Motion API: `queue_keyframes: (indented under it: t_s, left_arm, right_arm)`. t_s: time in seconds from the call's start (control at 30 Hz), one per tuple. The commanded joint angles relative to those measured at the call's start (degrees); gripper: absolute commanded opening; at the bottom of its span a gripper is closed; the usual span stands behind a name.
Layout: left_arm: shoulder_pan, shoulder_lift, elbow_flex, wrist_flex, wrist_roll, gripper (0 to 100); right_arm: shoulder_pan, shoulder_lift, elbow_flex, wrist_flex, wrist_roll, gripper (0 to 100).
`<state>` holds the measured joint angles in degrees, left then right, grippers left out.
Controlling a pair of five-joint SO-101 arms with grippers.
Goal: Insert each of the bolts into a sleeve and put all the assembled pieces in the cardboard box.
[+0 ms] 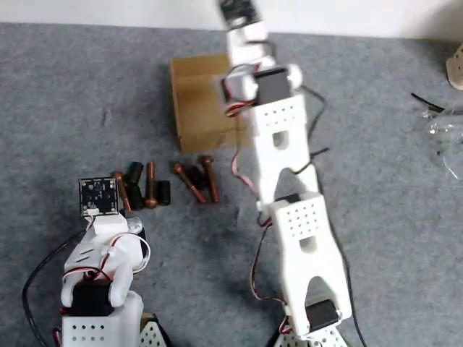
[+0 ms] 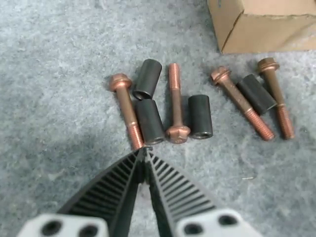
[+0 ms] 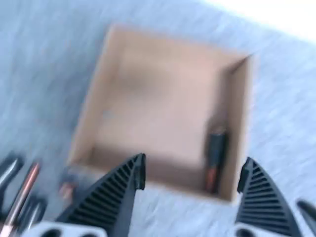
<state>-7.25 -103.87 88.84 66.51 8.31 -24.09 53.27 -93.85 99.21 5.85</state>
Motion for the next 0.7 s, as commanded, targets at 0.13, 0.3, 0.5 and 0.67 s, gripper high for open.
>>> queue_keyframes:
  t_s: [0.13,0.3,0.5,0.67]
  left_arm:
    - [-0.7,-0.6,-0.7,-1.1,-0.2,0]
    - [-0.7,-0.6,-0.7,-1.1,-0.2,0]
    - [-0.7,-0.6,-0.7,-1.2,-0.2,0]
    - [-0.7,-0.6,-0.7,-1.2,-0.2,0]
  right_arm:
    - [-0.9,-10.8,-5.9,1.9,-8.4,27.5]
    - [-2.5,-18.2,-5.4,1.9,-8.3,27.5]
    - [-5.8,-26.5,4.4,2.0,-8.3,27.5]
    - [-8.6,-36.7,19.2,1.9,-8.3,27.5]
